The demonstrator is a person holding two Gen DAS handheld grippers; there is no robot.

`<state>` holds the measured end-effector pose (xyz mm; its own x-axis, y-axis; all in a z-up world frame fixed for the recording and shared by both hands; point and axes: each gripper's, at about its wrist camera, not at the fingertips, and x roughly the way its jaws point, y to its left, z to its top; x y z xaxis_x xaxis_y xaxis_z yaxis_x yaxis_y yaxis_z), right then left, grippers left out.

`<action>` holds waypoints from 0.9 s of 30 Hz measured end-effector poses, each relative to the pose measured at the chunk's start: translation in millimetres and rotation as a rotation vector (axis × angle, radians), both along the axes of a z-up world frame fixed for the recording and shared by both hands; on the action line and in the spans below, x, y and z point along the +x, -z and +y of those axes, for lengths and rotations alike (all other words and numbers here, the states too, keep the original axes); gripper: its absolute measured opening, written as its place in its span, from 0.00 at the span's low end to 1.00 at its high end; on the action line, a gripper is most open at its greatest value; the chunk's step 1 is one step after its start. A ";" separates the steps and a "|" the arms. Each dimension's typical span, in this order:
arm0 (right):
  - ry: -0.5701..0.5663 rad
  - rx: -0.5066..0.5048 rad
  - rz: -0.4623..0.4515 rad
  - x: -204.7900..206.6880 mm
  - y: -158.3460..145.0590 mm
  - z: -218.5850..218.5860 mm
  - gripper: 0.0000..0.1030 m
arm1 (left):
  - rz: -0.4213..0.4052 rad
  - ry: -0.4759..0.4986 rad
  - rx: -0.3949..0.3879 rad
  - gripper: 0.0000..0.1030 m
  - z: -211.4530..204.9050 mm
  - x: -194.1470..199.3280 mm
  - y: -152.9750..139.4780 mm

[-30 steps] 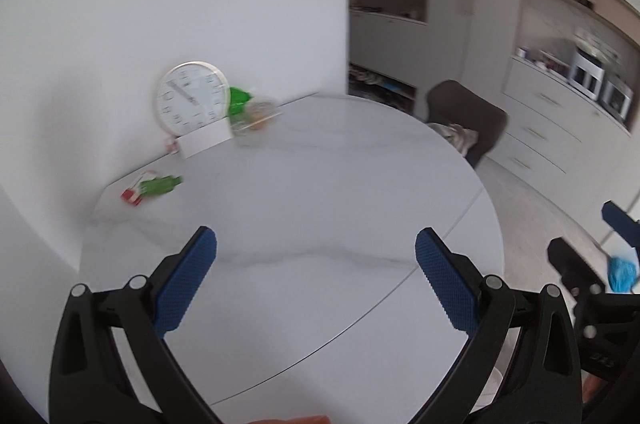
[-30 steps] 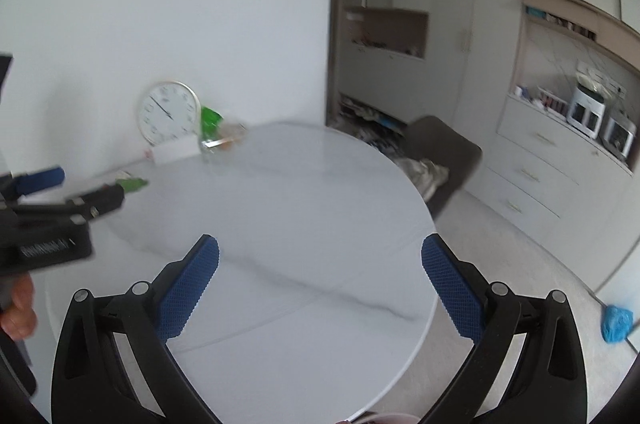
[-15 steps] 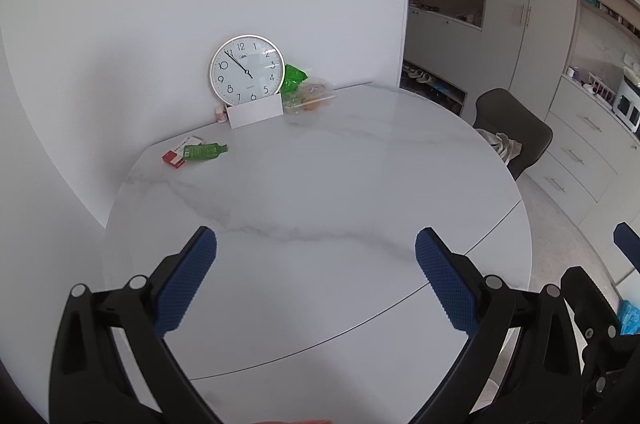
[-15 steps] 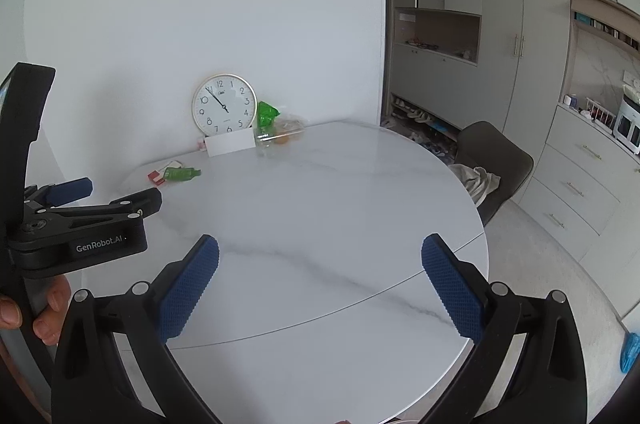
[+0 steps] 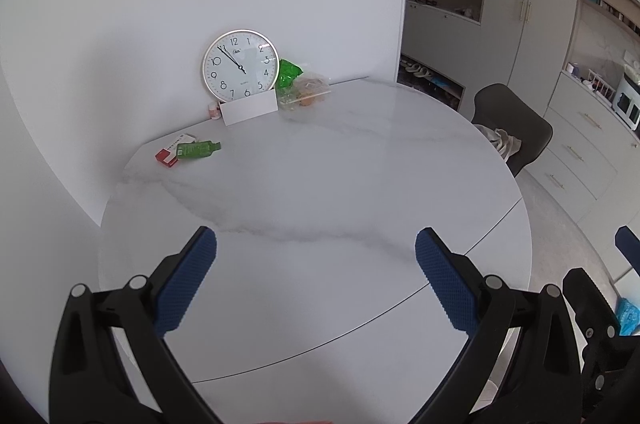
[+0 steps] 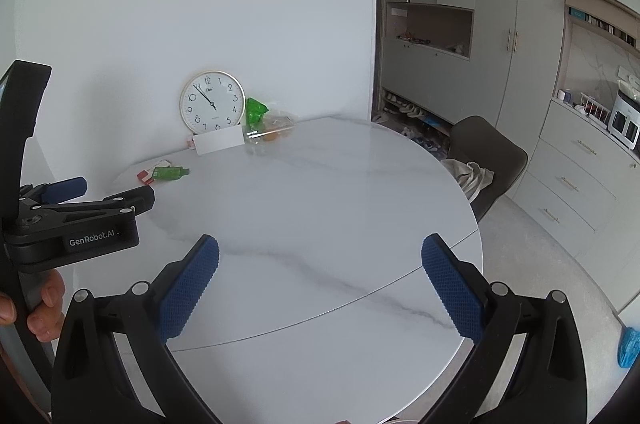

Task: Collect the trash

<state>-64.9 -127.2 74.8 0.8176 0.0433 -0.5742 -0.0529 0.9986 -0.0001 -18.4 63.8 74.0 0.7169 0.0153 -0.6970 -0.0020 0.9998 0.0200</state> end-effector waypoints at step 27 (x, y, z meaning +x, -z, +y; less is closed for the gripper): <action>0.001 -0.007 0.015 2.9 7.7 -3.1 0.98 | 0.014 -0.003 -0.008 0.93 -0.7 6.3 3.5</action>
<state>-62.0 -130.3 67.1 0.8090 0.0387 -0.5865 -0.0521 0.9986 -0.0060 -12.1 63.1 70.5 0.7068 0.0115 -0.7073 -0.0046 0.9999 0.0116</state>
